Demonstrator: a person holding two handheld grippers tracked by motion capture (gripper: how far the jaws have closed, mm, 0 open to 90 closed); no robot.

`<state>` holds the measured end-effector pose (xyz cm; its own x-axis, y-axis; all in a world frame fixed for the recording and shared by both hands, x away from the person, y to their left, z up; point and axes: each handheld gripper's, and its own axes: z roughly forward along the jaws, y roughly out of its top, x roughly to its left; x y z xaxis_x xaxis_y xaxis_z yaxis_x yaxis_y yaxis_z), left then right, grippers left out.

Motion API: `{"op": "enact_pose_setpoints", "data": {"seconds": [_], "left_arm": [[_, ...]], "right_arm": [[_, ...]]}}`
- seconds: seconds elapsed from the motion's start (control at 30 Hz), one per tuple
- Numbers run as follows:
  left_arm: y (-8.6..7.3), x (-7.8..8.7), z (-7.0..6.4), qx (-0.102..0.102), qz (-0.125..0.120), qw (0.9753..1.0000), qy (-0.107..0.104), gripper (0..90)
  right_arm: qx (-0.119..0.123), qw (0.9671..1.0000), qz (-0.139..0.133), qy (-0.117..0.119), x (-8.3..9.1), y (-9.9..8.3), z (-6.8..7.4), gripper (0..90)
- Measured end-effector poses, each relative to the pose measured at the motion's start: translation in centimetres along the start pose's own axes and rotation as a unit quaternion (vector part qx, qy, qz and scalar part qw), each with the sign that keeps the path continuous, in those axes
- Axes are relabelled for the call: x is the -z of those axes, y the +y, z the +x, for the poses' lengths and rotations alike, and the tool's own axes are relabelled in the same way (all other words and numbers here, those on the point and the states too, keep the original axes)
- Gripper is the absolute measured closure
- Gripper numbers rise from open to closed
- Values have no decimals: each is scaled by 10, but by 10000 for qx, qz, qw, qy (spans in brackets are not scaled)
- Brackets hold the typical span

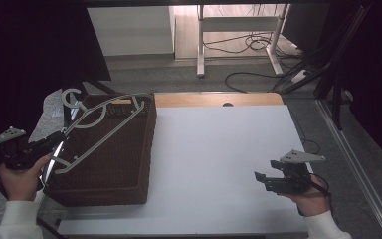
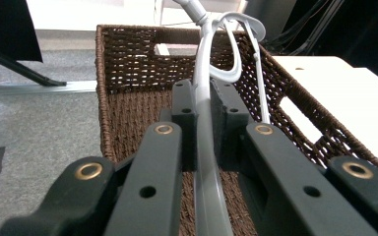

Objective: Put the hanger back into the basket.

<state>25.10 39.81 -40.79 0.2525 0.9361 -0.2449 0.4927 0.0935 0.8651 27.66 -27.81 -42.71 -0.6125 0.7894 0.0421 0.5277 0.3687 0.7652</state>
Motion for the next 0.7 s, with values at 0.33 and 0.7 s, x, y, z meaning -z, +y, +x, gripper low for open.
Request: {"op": "enact_pose_setpoints", "data": {"seconds": [0.33, 0.7], "left_arm": [[-6, -7, 3, 114, 38, 9998, 126, 820], [-10, -21, 2, 81, 130, 9999, 52, 672]], "right_arm": [[4, 10000, 28, 0, -1, -1, 0, 276], [-7, 10000, 22, 18, -1, -1, 0, 276]]}}
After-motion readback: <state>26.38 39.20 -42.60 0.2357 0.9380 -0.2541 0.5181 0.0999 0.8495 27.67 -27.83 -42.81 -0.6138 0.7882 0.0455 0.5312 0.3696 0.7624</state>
